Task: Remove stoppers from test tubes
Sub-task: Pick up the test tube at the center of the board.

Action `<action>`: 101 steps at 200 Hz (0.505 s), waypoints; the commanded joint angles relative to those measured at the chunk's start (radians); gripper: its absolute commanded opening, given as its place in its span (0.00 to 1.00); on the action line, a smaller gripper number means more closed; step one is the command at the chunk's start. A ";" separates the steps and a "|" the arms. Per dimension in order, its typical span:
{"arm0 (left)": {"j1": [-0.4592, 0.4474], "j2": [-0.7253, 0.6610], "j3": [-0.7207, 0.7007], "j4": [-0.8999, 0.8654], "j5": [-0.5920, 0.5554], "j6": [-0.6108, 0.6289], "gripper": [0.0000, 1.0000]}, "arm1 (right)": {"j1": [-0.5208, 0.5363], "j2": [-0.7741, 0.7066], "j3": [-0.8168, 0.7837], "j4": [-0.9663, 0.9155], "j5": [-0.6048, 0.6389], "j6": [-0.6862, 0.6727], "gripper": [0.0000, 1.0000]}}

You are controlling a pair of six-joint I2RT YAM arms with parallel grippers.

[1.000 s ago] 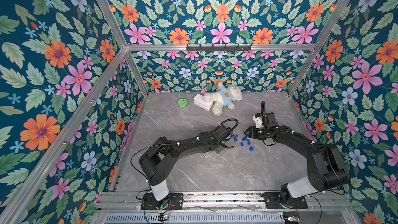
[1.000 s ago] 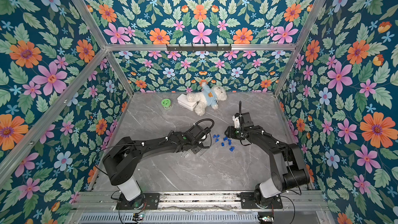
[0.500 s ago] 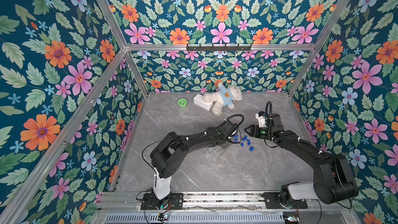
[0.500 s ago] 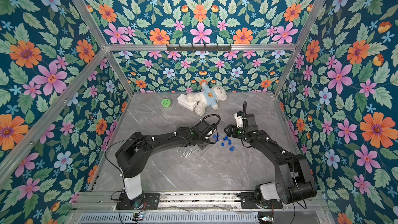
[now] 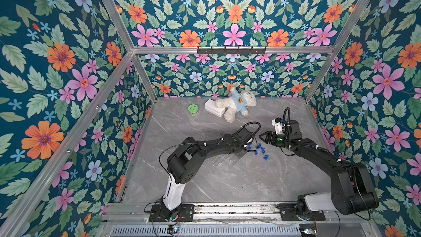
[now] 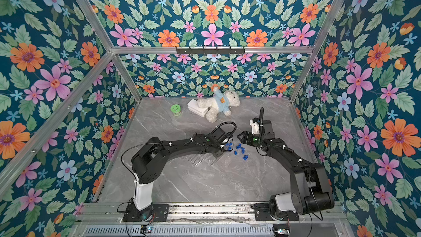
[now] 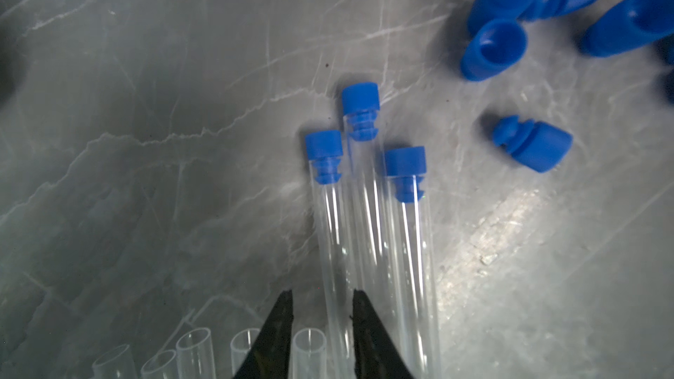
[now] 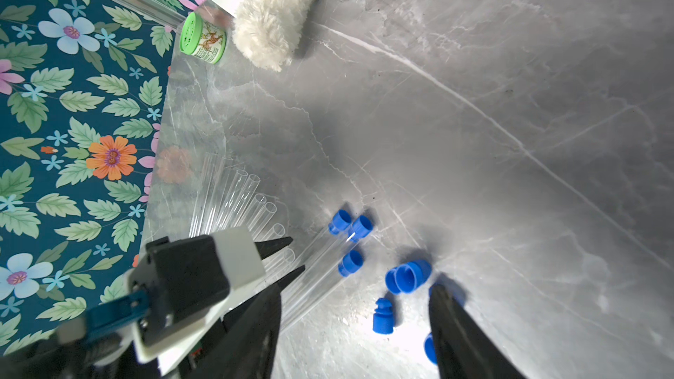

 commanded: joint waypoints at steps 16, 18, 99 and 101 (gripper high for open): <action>0.005 0.021 0.021 -0.005 0.005 0.018 0.28 | -0.003 -0.007 -0.002 0.024 -0.020 0.013 0.65; 0.005 0.023 0.023 -0.005 0.004 0.018 0.28 | -0.003 -0.008 -0.002 0.024 -0.020 0.013 0.66; 0.019 0.056 0.063 -0.033 0.041 0.021 0.28 | -0.002 -0.023 -0.008 0.029 -0.017 0.017 0.67; 0.019 0.057 0.064 -0.034 0.042 0.021 0.28 | -0.003 -0.025 -0.008 0.029 -0.016 0.017 0.67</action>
